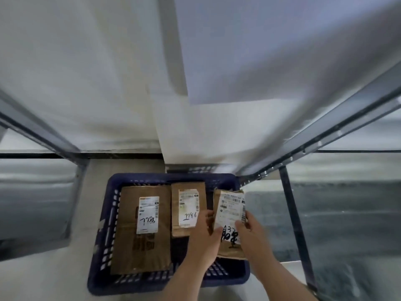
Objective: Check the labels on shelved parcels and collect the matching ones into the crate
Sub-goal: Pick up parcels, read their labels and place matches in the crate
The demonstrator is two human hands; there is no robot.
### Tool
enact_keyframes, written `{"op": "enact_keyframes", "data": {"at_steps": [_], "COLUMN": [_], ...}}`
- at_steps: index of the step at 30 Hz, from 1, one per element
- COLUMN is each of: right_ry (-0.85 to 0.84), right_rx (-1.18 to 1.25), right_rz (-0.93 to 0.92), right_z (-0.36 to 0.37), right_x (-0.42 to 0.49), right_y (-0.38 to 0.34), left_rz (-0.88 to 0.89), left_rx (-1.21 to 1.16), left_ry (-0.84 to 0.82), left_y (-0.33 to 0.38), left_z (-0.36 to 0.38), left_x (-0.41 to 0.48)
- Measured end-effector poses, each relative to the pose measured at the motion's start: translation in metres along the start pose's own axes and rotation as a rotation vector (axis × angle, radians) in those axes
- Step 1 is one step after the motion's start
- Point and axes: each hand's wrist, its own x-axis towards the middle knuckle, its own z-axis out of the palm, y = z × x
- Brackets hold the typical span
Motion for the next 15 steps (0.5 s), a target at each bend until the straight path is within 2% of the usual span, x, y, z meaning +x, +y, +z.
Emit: {"op": "enact_keyframes", "data": {"at_steps": [4,9,12,15], "right_ry": [0.032,-0.018,-0.028,-0.013], "right_rx": [-0.131,-0.219,-0.311,-0.358], "right_rz": [-0.067,-0.132,-0.172,-0.185], "right_z": [0.010,0.027,0.039,0.053], "right_x": [0.048,0.091,0.106,0.119], "right_y": [0.022,0.034,0.041,0.046], "left_rz": [0.015,0.053,0.041,0.108], "left_rx": [0.184,0.375,0.415,0.367], "left_ry": [-0.049,-0.046,-0.068,-0.068], "left_y": [-0.027,-0.055,-0.057,-0.059], "left_z": [0.016,0.021,0.016,0.019], "left_x": [0.053,0.105,0.111,0.114]}}
